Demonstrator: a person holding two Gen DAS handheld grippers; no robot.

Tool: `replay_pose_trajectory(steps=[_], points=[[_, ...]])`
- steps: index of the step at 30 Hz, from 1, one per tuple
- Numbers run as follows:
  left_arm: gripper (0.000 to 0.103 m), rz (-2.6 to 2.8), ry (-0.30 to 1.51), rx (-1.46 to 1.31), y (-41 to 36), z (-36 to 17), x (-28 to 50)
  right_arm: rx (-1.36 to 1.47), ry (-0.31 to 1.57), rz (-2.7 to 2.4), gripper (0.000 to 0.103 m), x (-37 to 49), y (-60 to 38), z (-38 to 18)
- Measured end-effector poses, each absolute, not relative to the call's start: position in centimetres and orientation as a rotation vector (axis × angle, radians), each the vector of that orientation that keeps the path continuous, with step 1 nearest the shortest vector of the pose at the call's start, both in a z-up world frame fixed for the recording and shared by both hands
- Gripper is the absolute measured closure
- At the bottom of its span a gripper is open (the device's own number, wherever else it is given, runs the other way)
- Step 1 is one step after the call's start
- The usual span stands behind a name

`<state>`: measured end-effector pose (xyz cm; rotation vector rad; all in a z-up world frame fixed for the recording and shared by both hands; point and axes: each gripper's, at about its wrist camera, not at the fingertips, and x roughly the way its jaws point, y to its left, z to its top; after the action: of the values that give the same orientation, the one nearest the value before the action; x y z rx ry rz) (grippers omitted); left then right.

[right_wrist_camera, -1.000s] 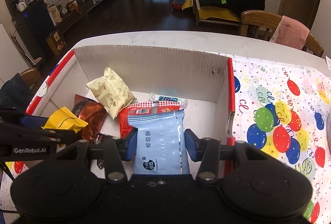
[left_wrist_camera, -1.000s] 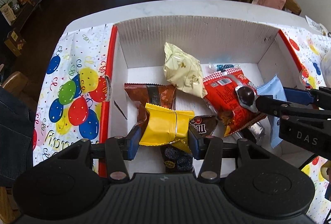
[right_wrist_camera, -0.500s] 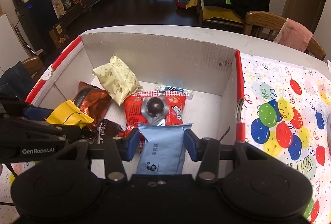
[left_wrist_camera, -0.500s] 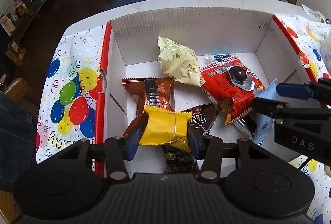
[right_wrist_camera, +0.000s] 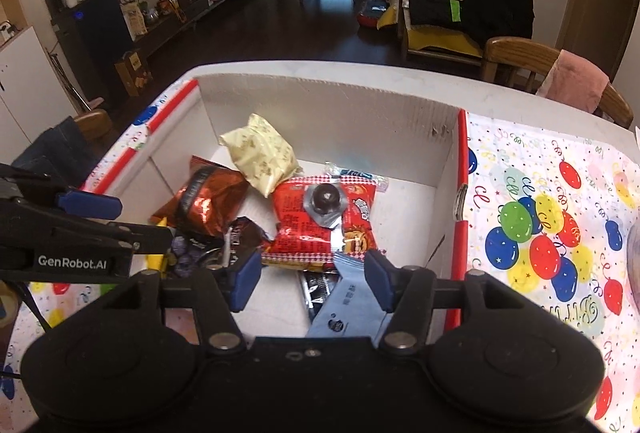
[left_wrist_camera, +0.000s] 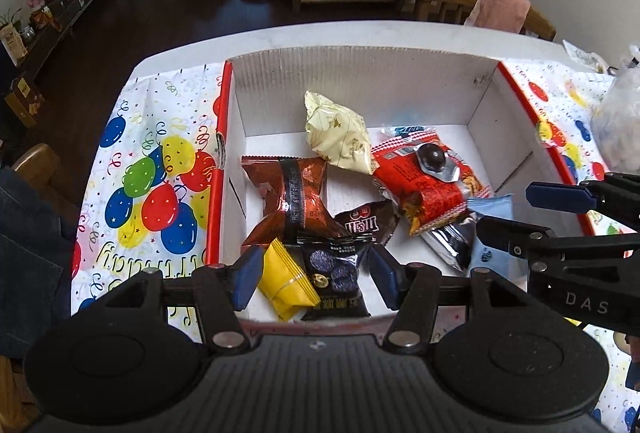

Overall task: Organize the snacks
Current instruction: 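Withdraw both grippers from the box toward the remaining snacks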

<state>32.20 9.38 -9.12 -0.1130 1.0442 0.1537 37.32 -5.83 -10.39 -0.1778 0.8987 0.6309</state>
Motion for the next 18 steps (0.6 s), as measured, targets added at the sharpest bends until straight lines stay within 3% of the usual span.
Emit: replay_pose_trajectory(steps=[18], points=[[0.040,0.085,0.911,-0.122,7.5,-4.6,25.7,-0.091,0.841,0.700,0.034,31.8,-8.6,-6.6]])
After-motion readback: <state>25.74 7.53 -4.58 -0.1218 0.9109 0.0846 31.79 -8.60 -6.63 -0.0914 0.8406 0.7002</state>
